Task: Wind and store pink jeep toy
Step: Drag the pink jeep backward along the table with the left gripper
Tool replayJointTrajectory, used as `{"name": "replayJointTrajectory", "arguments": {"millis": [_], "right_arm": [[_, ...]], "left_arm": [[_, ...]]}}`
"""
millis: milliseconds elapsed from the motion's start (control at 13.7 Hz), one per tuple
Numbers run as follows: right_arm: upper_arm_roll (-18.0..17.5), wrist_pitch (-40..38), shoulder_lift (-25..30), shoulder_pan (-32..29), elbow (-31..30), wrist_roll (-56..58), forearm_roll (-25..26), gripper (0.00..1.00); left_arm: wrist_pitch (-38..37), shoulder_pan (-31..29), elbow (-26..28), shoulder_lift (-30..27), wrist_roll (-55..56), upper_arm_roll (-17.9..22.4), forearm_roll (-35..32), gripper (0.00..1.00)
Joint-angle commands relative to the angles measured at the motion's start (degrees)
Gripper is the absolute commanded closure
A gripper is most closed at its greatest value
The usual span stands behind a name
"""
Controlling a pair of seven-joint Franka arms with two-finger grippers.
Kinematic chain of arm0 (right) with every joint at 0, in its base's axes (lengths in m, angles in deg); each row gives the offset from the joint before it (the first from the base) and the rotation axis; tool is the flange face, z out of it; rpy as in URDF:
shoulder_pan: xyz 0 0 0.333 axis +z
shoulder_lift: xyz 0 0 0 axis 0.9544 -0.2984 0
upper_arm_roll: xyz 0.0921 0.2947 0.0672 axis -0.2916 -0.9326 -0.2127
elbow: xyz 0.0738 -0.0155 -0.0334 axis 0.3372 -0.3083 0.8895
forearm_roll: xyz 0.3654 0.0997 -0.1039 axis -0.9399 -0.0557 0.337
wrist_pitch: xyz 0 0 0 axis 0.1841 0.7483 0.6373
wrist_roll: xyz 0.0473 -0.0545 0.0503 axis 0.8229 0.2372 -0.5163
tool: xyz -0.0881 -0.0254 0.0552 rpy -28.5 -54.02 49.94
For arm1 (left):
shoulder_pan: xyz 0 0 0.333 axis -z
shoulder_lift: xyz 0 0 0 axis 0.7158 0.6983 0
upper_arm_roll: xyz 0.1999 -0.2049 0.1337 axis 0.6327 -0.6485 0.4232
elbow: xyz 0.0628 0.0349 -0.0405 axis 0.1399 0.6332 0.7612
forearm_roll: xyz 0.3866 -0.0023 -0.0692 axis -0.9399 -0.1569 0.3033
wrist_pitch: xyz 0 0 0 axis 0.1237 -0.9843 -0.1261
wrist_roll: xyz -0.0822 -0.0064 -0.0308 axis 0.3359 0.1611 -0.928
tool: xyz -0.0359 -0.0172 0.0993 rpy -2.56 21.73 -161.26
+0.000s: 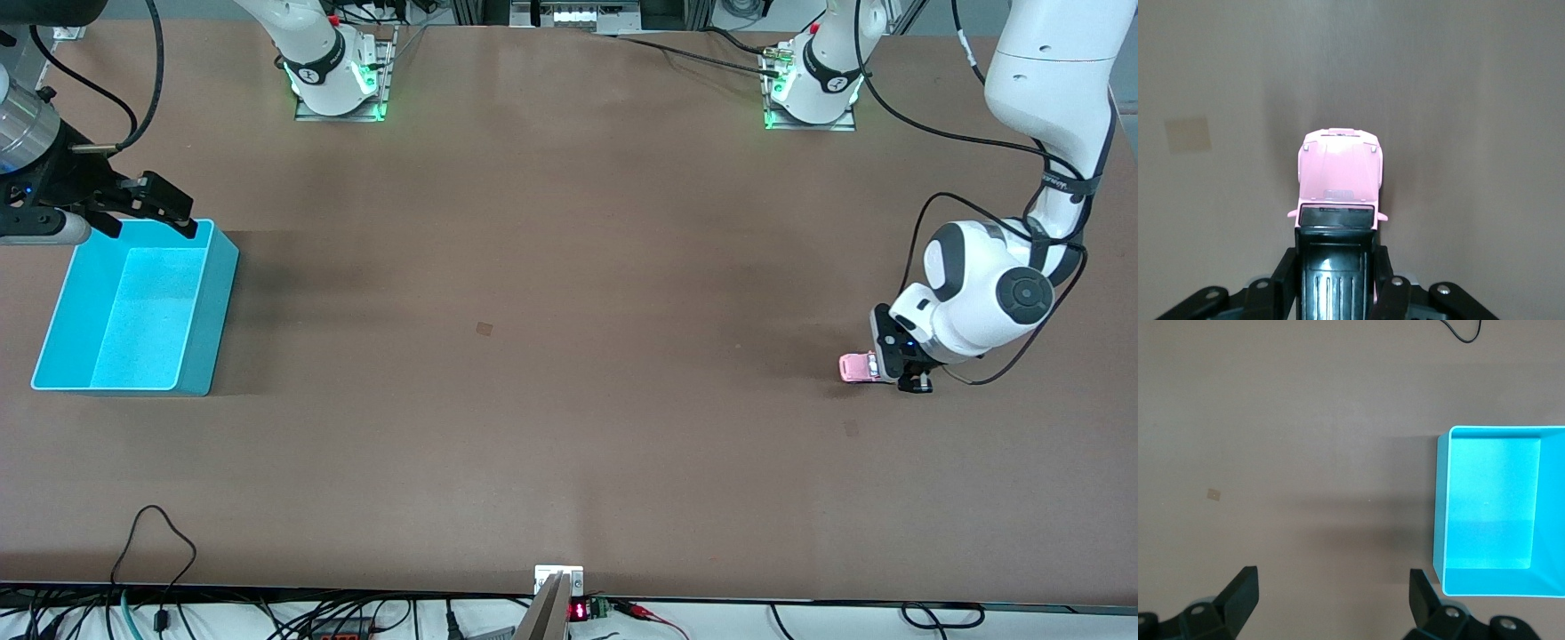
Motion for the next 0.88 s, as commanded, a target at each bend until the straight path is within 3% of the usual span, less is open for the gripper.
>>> {"name": "replayJointTrajectory", "arguments": {"millis": [0, 511, 803], "right_arm": [[-0.2, -0.8, -0.1, -0.4, 1.0, 0.0, 0.0, 0.00], [-0.2, -0.6, -0.2, -0.3, 0.6, 0.0, 0.0, 0.00], [-0.2, -0.7, -0.2, -0.3, 0.6, -0.1, 0.0, 0.00]], "left_arm": [[-1.8, -4.6, -1.5, 4.0, -6.3, 0.2, -0.9, 0.76], [-1.7, -14.2, -3.7, 6.8, -14.5, 0.2, -0.9, 0.76], [-1.8, -15.2, -5.9, 8.8, -17.5, 0.2, -0.8, 0.76]]}}
